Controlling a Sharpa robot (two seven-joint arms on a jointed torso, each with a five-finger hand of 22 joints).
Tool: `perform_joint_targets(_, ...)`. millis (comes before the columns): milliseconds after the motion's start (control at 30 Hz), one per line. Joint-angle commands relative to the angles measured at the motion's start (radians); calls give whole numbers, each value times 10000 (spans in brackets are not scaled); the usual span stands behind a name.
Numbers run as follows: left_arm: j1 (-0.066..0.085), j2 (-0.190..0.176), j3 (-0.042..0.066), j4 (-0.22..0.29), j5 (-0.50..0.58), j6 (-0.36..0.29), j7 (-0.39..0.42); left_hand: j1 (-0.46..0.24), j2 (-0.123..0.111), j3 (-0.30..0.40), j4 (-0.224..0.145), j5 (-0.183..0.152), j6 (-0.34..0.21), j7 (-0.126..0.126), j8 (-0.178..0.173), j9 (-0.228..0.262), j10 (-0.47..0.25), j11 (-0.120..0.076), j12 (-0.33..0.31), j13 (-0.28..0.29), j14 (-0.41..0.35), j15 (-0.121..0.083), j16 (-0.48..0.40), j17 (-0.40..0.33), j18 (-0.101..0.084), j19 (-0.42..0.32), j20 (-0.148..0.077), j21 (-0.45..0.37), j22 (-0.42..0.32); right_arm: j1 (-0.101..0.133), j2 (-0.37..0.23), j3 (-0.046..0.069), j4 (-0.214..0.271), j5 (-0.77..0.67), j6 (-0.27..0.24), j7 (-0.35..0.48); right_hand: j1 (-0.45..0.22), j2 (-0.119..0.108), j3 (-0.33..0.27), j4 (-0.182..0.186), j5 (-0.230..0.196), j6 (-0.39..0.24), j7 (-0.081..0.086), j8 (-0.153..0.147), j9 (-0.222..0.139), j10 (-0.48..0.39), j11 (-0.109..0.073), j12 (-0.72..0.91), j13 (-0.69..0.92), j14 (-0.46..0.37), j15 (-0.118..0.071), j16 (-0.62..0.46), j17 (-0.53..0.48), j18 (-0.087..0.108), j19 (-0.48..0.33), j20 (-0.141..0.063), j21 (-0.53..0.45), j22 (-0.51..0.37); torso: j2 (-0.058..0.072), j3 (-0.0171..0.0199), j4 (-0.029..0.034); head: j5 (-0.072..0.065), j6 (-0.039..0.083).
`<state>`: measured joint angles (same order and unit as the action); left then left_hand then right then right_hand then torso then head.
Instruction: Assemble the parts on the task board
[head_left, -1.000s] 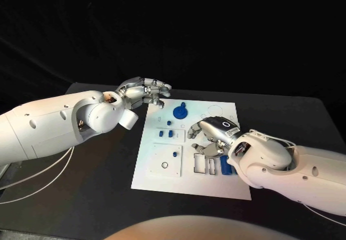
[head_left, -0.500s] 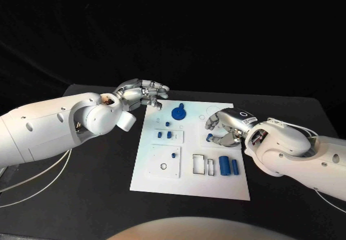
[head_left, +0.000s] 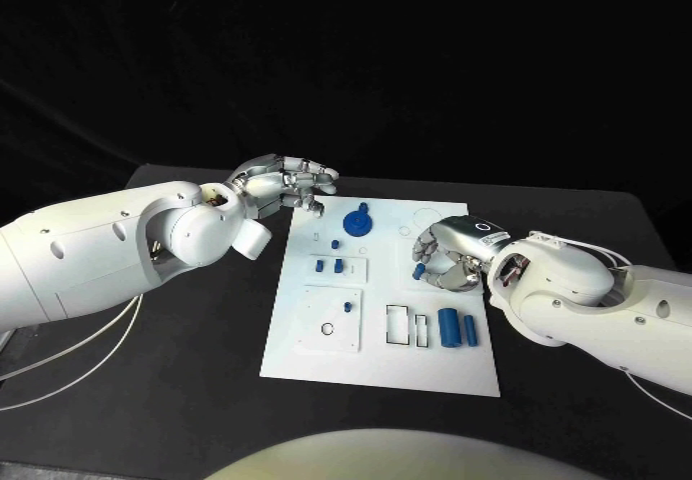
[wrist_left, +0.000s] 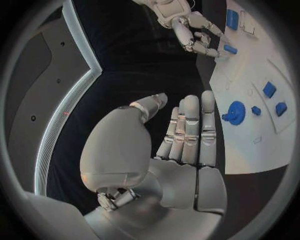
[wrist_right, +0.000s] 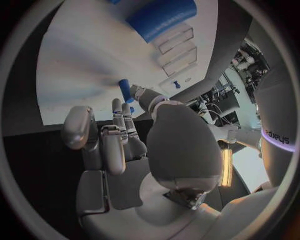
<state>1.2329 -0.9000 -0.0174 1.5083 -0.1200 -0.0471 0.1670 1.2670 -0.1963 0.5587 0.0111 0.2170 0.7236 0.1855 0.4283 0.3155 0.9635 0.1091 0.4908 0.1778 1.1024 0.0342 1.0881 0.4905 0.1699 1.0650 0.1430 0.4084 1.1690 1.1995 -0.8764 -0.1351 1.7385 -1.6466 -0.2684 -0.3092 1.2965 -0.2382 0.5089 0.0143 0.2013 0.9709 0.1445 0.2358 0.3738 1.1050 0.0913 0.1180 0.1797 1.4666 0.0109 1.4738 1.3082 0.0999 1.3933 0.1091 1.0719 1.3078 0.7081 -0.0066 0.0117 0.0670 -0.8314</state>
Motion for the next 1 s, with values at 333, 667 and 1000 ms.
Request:
perform_joint_targets(333, 4, 2, 5, 21, 59, 141, 9, -117, -14, -87, -6, -2, -78, 20, 49, 23, -72, 56, 28, -19, -35, 63, -67, -17, 97, 74, 9, -63, -23, -36, 138, -13, -80, -20, 164, -25, 39, 132, 657, 239, -138, 503, -98, 244, 89, 870, -165, 73, -3, 619, -142, 165, 527, -22, 191, -96, 352, 231, -5, 9, -12, 19, -7)
perform_joint_targets(667, 4, 8, 5, 18, 59, 169, -8, -117, -14, -87, -6, -2, -78, 20, 49, 23, -72, 56, 28, -19, -35, 63, -67, -17, 97, 74, 9, -63, -23, -96, 302, -31, -334, -29, 201, -51, 76, 125, 739, 242, -194, 528, -120, 259, 113, 943, -191, 41, -10, 626, -162, 183, 557, -29, 205, -117, 386, 258, -4, 14, -10, 13, -24)
perform_joint_targets(1000, 4, 9, 5, 17, 59, 204, -33, -117, -14, -87, -6, -2, -78, 20, 49, 23, -72, 56, 28, -19, -35, 63, -67, -17, 97, 74, 9, -63, -23, -180, 457, -40, -572, -142, 187, -49, 201, 139, 879, 190, -249, 560, -128, 284, 150, 1012, -206, -14, -21, 633, -179, 202, 591, -39, 217, -138, 427, 291, -4, 9, -10, 3, -28)
